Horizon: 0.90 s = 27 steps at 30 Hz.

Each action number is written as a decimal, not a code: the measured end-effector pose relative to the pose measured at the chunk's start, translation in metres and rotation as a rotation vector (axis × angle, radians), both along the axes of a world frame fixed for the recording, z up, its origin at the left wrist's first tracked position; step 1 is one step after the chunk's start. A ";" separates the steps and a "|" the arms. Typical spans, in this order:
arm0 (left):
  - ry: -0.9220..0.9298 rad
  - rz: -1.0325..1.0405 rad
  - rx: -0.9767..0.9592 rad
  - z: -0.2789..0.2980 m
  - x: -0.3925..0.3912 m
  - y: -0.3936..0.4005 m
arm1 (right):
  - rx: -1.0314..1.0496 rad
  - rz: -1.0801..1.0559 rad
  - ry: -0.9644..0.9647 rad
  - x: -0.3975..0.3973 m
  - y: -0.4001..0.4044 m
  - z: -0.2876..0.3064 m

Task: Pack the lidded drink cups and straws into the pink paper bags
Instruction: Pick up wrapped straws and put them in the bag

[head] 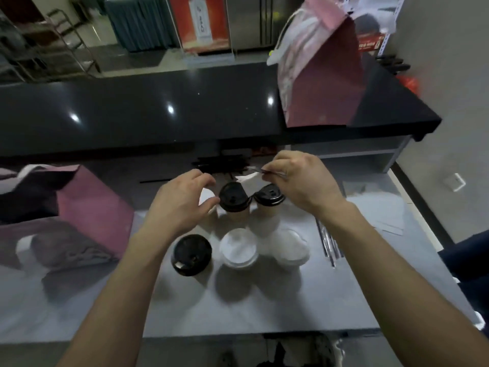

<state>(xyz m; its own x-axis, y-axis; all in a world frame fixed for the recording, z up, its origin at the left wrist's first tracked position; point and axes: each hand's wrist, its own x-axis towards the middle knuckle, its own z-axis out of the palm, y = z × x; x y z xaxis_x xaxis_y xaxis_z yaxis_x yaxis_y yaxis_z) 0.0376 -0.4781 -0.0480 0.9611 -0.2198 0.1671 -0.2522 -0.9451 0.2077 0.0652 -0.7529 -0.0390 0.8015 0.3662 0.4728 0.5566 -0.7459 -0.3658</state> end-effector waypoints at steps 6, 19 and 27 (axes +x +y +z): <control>-0.003 -0.044 0.084 0.018 -0.021 0.091 | -0.052 -0.072 -0.046 -0.028 0.083 0.010; -0.103 0.133 0.063 0.066 -0.100 0.249 | -0.083 0.147 -0.093 -0.050 0.229 0.049; -0.171 0.185 0.060 0.067 -0.096 0.366 | 0.039 0.213 -0.215 -0.049 0.337 0.095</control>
